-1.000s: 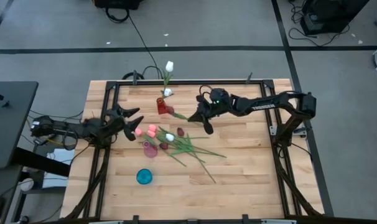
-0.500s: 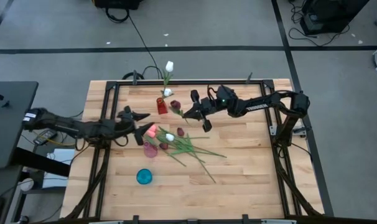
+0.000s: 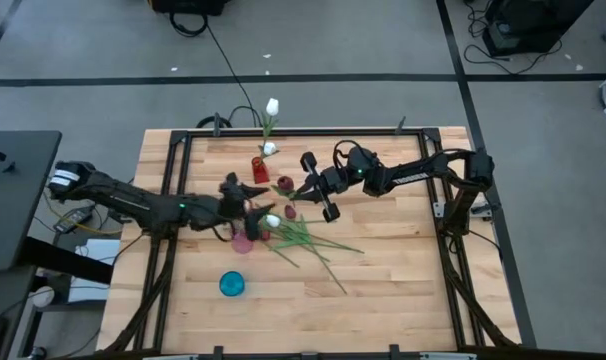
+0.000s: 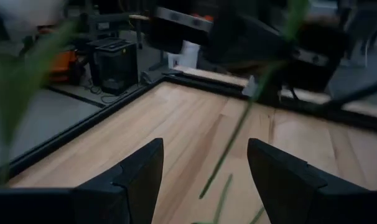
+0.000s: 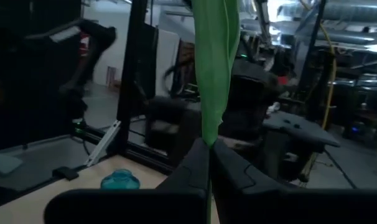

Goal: Sort flowers into vase by color
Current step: Put the top dark red tulip into the pink vase

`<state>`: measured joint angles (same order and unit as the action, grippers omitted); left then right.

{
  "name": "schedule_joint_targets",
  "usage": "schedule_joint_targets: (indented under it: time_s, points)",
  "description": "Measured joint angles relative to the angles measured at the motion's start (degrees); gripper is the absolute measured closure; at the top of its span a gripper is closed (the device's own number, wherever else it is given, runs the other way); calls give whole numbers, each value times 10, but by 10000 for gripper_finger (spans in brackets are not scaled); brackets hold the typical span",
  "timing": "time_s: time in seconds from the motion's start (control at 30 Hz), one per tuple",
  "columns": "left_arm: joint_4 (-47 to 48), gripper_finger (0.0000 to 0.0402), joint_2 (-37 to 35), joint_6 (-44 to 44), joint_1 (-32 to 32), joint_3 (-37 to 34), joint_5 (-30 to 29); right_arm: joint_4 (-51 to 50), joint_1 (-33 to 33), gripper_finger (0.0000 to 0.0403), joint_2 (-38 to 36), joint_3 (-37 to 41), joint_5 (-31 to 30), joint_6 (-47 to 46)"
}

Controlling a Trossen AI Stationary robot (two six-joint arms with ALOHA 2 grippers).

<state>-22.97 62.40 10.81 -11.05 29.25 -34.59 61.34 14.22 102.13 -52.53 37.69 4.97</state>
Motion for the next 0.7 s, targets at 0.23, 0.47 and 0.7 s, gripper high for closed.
schedule_joint_targets:
  time_s: [0.23,0.47,0.7]
  points:
    - [1,163,83,-59,-2,63,-2,5,1,387,0,0,-41,-7]
    - [-8,163,86,-61,2,68,-16,6,-19,387,0,0,-76,-9]
    - [-64,163,117,-61,16,68,7,5,-42,387,0,0,-111,27]
